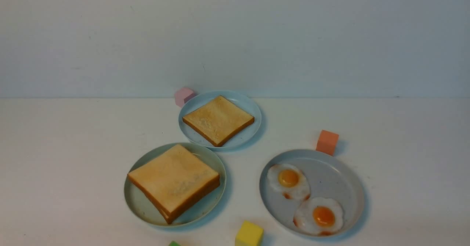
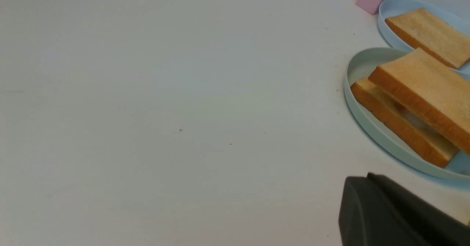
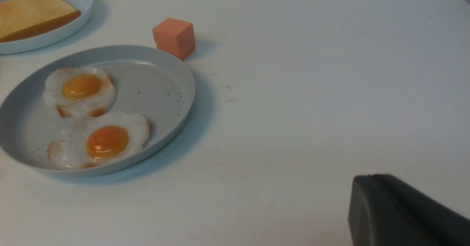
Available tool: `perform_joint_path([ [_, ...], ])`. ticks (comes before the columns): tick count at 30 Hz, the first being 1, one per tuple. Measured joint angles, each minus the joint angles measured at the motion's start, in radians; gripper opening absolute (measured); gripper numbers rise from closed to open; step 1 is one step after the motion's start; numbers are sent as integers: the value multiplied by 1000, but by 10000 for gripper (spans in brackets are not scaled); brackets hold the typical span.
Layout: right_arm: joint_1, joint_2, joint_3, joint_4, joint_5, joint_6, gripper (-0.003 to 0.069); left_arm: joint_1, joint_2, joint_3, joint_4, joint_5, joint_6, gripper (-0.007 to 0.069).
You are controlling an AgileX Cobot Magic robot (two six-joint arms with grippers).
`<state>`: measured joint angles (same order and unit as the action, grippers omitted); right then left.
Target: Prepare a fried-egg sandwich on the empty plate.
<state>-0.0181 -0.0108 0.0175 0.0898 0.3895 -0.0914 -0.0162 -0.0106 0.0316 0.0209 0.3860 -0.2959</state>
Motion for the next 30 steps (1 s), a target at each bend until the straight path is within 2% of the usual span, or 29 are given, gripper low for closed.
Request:
perform_joint_path([
  [30, 0, 0, 0, 0, 0, 0, 31, 0, 0, 0, 0, 1, 0, -10],
])
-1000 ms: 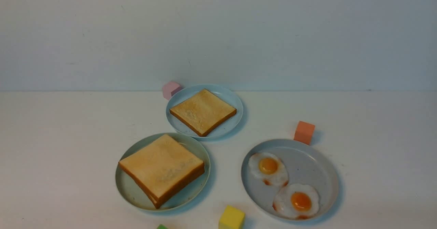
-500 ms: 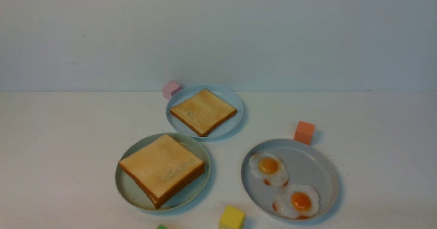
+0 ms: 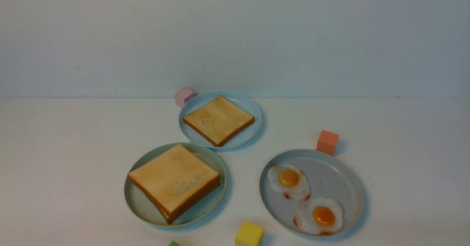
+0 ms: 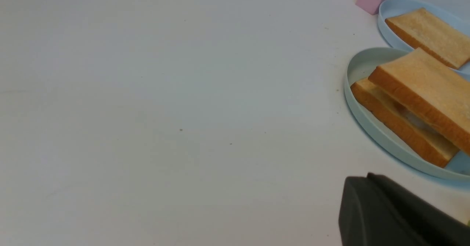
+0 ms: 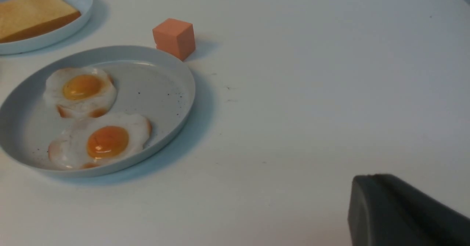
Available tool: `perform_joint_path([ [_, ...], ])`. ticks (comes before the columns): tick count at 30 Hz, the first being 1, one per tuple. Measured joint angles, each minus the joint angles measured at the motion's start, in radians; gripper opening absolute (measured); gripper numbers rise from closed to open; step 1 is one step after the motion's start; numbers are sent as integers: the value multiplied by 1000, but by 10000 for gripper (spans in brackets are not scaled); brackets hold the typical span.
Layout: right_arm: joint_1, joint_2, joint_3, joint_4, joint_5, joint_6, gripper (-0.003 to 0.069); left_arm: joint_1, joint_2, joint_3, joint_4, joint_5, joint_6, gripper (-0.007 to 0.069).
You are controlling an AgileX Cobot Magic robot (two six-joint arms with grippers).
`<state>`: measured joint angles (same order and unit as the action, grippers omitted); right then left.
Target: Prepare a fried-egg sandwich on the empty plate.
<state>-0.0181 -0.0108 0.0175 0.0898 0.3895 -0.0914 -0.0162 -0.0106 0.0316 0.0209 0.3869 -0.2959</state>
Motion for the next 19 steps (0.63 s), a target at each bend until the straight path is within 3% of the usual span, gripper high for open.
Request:
perform_joint_path([
  [19, 0, 0, 0, 0, 0, 0, 46, 0, 0, 0, 0, 0, 0, -1],
])
